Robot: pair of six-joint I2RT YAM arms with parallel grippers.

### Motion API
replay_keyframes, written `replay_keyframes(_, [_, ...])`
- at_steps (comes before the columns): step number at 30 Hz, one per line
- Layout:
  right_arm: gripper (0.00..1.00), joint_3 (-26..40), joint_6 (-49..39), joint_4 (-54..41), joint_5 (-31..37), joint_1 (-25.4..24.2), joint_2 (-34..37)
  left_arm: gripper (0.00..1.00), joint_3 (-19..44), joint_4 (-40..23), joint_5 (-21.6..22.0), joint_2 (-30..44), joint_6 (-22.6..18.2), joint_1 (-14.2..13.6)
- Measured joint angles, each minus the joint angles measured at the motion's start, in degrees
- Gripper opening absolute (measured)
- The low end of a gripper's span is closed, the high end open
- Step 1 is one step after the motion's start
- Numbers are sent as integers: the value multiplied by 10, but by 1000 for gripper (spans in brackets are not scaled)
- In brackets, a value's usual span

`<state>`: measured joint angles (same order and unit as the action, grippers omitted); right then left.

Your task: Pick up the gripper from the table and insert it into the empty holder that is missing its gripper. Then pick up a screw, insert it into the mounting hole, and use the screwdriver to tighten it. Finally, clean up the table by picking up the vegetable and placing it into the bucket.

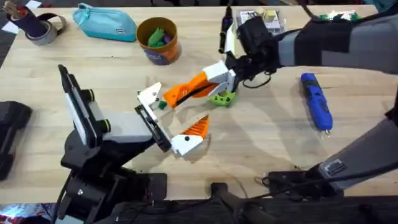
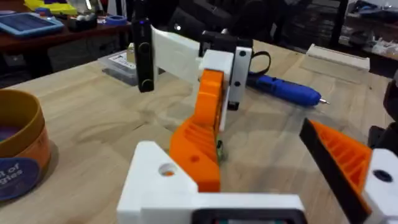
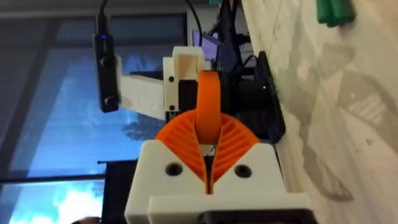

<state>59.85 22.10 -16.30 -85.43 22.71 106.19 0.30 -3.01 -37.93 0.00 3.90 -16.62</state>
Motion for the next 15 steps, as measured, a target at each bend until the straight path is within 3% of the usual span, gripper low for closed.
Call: replay_keyframes(15, [9,1,-2,1,0,16,-26,995,0,0,0,0,0,0])
